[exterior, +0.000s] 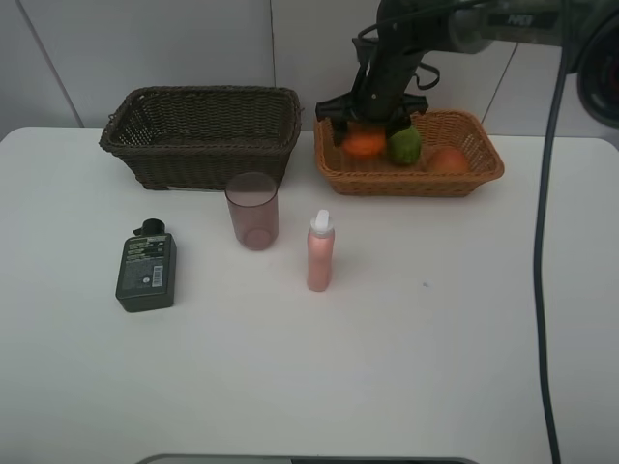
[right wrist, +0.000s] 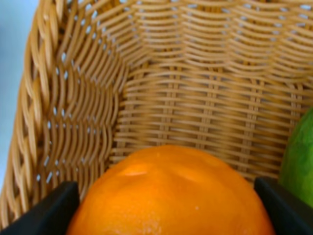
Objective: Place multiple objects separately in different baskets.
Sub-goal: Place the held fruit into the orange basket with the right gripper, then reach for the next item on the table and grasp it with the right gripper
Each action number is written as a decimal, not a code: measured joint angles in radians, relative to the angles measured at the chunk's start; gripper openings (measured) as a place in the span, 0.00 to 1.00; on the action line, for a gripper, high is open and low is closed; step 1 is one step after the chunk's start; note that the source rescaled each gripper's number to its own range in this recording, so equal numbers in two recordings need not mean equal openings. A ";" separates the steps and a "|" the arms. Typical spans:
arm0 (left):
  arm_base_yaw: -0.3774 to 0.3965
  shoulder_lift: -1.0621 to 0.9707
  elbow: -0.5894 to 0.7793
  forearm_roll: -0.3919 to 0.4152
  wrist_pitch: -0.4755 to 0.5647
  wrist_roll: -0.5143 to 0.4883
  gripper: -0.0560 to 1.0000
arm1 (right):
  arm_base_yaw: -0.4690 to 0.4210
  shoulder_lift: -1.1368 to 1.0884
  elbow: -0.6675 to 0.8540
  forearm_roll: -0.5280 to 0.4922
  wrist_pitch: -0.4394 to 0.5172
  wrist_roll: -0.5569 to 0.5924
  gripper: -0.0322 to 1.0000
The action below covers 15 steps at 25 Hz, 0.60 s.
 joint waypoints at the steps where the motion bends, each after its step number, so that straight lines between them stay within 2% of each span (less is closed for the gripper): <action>1: 0.000 0.000 0.000 0.000 0.000 0.000 0.96 | 0.000 0.000 0.000 0.000 -0.003 0.000 0.66; 4: 0.000 0.000 0.000 0.000 0.000 0.000 0.96 | 0.000 0.000 0.000 0.000 -0.003 0.000 0.66; 5: 0.000 0.000 0.000 0.000 0.000 0.000 0.96 | 0.000 0.000 0.000 0.000 -0.003 0.000 0.69; 8: 0.000 0.000 0.000 0.000 0.000 0.000 0.96 | 0.000 0.000 -0.001 0.000 -0.003 0.000 0.86; 10: 0.000 0.000 0.000 0.000 0.000 0.000 0.96 | 0.000 0.000 -0.001 0.001 -0.003 -0.001 0.94; 15: 0.000 0.000 0.000 0.000 0.000 0.000 0.96 | 0.000 -0.015 -0.001 0.000 0.022 -0.002 0.98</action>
